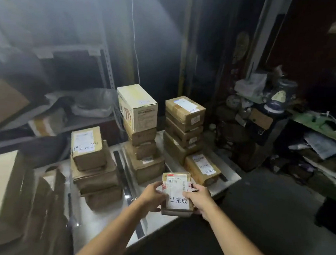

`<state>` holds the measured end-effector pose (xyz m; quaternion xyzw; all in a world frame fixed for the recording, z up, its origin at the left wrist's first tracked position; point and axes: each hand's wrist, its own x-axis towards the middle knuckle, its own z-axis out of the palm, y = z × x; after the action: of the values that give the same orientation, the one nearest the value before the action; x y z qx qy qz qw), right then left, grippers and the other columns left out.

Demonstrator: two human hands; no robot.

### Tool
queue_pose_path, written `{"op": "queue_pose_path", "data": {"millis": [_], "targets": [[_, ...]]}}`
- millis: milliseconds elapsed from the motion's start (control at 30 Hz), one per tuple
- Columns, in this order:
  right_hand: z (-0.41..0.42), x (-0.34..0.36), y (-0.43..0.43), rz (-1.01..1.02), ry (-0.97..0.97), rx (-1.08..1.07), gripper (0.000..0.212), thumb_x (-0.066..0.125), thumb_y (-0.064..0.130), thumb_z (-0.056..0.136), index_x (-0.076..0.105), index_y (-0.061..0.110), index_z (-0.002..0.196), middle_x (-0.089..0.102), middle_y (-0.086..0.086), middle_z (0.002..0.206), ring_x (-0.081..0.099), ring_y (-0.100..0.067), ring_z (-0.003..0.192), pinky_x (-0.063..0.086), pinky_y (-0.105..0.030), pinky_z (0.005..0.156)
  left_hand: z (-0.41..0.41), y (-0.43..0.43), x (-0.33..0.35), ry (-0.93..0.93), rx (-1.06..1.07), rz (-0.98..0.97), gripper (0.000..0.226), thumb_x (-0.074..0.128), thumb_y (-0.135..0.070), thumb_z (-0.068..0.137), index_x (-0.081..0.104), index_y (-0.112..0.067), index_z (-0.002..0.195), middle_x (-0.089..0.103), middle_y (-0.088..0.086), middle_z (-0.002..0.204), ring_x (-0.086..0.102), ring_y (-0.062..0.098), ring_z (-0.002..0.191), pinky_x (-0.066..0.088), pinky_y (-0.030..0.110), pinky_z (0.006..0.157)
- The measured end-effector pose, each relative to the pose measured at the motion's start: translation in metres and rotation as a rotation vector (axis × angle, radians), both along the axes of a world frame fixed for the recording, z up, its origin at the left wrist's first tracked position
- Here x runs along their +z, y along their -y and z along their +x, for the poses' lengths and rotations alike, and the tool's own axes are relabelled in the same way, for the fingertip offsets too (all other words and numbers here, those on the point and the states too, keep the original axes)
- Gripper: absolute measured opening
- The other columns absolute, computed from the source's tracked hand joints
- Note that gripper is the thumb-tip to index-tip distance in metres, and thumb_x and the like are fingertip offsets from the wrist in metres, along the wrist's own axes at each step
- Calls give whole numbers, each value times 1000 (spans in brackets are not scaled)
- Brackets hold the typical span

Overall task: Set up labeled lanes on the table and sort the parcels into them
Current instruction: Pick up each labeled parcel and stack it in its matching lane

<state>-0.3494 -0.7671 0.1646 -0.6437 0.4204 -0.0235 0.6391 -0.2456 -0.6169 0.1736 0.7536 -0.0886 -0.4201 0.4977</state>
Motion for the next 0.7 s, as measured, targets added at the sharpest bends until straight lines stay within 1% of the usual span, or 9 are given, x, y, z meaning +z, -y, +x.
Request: {"op": "queue_pose_path", "data": {"millis": [100, 167, 233, 267, 300, 367, 467, 500, 700], "targets": [[20, -3, 19, -10, -32, 114, 31, 67, -1, 91, 54, 28, 94, 73, -4, 95, 73, -20, 87, 60, -34, 70, 4, 8, -3, -32, 112, 1, 63, 63, 0, 92, 44, -23, 148, 71, 9, 109, 73, 22, 97, 60, 35, 70], [36, -11, 30, -17, -48, 186, 29, 66, 1, 92, 55, 27, 98, 72, -3, 96, 73, -20, 88, 61, -35, 73, 11, 13, -7, -38, 182, 10, 60, 64, -1, 93, 44, -24, 144, 70, 8, 108, 72, 22, 97, 59, 34, 67], [51, -19, 37, -19, -55, 240, 31, 66, 0, 92, 60, 23, 112, 72, -4, 100, 73, -20, 89, 62, -33, 71, 20, 15, -14, -47, 232, 31, 54, 65, -3, 93, 45, -22, 139, 69, 10, 110, 71, 24, 97, 61, 37, 73], [60, -24, 40, -26, -66, 276, 37, 67, 1, 91, 60, 19, 123, 73, -5, 106, 73, -20, 92, 62, -34, 73, 25, 15, -20, -52, 255, 46, 50, 66, -5, 93, 45, -22, 136, 70, 10, 109, 72, 25, 96, 61, 40, 77], [68, -30, 42, -34, -77, 307, 45, 68, 2, 91, 57, 16, 132, 72, -7, 113, 73, -21, 95, 62, -37, 76, 32, 16, -28, -55, 270, 63, 49, 66, -6, 93, 45, -23, 134, 71, 10, 109, 72, 25, 95, 62, 43, 80], [82, -43, 46, -44, -107, 365, 54, 69, 6, 91, 51, 16, 141, 70, -8, 122, 72, -21, 98, 62, -40, 80, 43, 18, -44, -68, 290, 82, 48, 67, -7, 93, 42, -26, 131, 72, 9, 107, 73, 24, 93, 62, 44, 79], [100, -56, 49, -47, -146, 402, 55, 67, 6, 93, 48, 16, 143, 68, -9, 126, 71, -20, 97, 61, -32, 71, 57, 24, -64, -116, 318, 89, 52, 65, -4, 93, 39, -29, 131, 71, 8, 108, 73, 24, 94, 63, 41, 72], [106, -62, 52, -52, -156, 416, 56, 68, 6, 93, 47, 16, 143, 67, -8, 126, 71, -19, 96, 61, -32, 70, 60, 26, -71, -134, 335, 88, 53, 64, -3, 93, 39, -30, 131, 70, 8, 108, 73, 24, 94, 63, 40, 70], [137, -92, 59, -56, -208, 496, 60, 71, 8, 90, 46, 19, 143, 68, -5, 125, 72, -19, 96, 63, -40, 78, 74, 36, -97, -152, 410, 156, 54, 60, 2, 94, 39, -31, 131, 68, 7, 108, 71, 23, 97, 62, 38, 66]]}}
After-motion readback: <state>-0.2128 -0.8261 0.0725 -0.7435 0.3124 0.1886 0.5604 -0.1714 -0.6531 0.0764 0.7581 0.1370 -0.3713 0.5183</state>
